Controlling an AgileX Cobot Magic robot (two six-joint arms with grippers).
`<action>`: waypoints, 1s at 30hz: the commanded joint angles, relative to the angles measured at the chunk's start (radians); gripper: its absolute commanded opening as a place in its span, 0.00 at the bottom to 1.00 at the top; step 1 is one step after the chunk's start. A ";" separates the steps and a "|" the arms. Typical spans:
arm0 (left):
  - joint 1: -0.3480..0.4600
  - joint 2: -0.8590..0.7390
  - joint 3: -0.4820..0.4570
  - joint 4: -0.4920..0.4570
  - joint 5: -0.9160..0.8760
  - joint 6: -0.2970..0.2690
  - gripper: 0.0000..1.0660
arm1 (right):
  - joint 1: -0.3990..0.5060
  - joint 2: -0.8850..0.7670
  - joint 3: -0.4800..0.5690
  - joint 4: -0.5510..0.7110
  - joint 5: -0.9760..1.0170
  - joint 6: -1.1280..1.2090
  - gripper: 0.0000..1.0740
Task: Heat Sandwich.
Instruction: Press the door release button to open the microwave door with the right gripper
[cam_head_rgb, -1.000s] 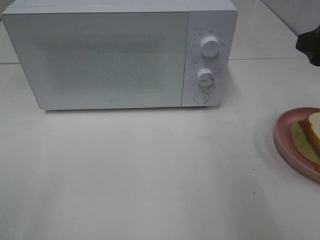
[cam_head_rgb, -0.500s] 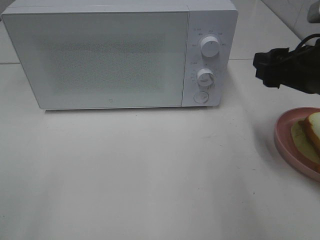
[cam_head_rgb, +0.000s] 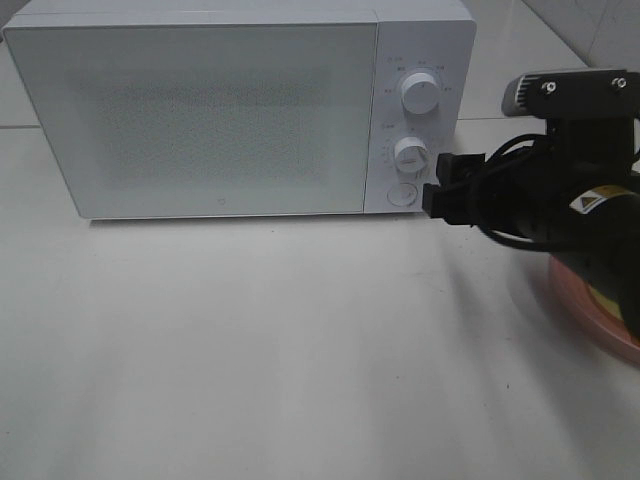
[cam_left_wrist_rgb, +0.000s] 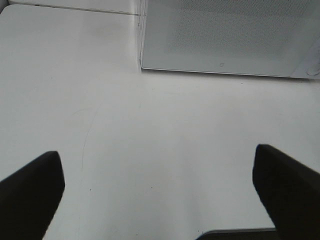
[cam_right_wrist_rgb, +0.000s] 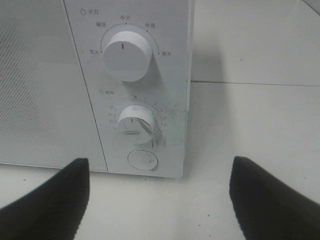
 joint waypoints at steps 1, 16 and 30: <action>-0.002 -0.013 0.002 -0.001 0.002 -0.003 0.91 | 0.073 0.062 0.000 0.086 -0.116 -0.010 0.71; -0.002 -0.013 0.002 -0.001 0.002 -0.003 0.91 | 0.204 0.236 -0.044 0.205 -0.204 0.023 0.71; -0.002 -0.013 0.002 -0.001 0.002 -0.003 0.91 | 0.204 0.236 -0.044 0.205 -0.196 0.428 0.71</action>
